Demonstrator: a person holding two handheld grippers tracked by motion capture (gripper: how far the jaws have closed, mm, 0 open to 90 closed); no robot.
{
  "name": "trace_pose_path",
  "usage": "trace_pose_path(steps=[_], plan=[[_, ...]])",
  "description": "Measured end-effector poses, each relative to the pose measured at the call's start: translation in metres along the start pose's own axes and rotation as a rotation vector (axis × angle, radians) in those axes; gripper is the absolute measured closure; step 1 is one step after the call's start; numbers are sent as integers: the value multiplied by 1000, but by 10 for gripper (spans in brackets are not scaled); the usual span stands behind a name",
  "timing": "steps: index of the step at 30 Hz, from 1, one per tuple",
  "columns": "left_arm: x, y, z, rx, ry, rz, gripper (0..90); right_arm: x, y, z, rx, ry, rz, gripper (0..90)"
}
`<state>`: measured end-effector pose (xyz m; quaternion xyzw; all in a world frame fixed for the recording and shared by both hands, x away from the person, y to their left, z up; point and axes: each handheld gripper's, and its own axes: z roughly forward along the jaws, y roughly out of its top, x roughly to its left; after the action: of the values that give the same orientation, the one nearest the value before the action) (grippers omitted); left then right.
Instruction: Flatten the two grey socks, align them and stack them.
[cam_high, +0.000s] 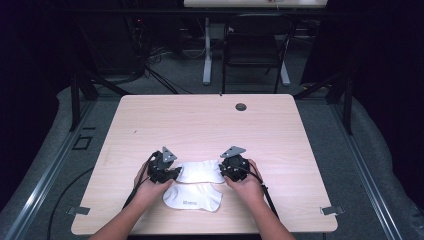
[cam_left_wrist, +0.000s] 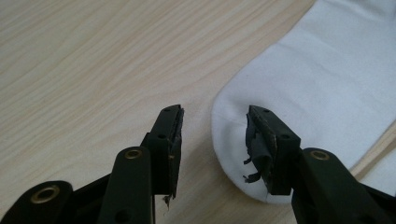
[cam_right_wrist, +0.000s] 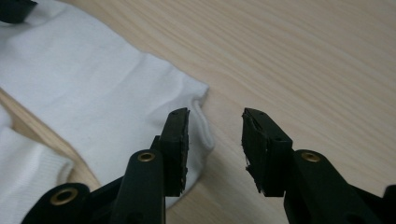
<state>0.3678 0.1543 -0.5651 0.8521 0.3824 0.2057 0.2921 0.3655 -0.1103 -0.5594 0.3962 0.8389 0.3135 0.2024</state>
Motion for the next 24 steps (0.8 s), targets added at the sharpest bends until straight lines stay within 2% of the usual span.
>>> trace_pose_path(steps=[1,5,6,7,8,9,10,11,13,15,20,24], plan=[[1,0,0,-2,-13,-7,574,0,0,1,4,15,5,613],[0,-3,2,12,-13,-14,647,2,0,6,27,28,-5,661],[0,-4,3,17,-12,-10,647,4,0,7,26,30,-7,689],[0,-4,4,12,-22,-14,685,7,-1,7,32,35,-21,750],[0,-5,3,13,-25,-18,685,7,-1,7,32,35,-21,750],[0,-5,3,14,-25,-20,722,8,-1,6,35,28,-38,813],[1,-5,3,13,-30,-18,722,8,-1,6,35,28,-38,813],[0,-6,3,13,-34,-21,764,8,-2,5,43,33,-40,846],[0,-6,4,8,-45,-22,785,8,-2,4,45,33,-41,856],[-1,-6,4,7,-48,-18,851,9,-2,3,39,33,-34,862],[-2,-5,3,15,-50,-11,881,9,-2,-1,33,37,-41,866],[-1,-5,1,-2,-49,-20,884,9,-1,-4,20,39,-36,867]])
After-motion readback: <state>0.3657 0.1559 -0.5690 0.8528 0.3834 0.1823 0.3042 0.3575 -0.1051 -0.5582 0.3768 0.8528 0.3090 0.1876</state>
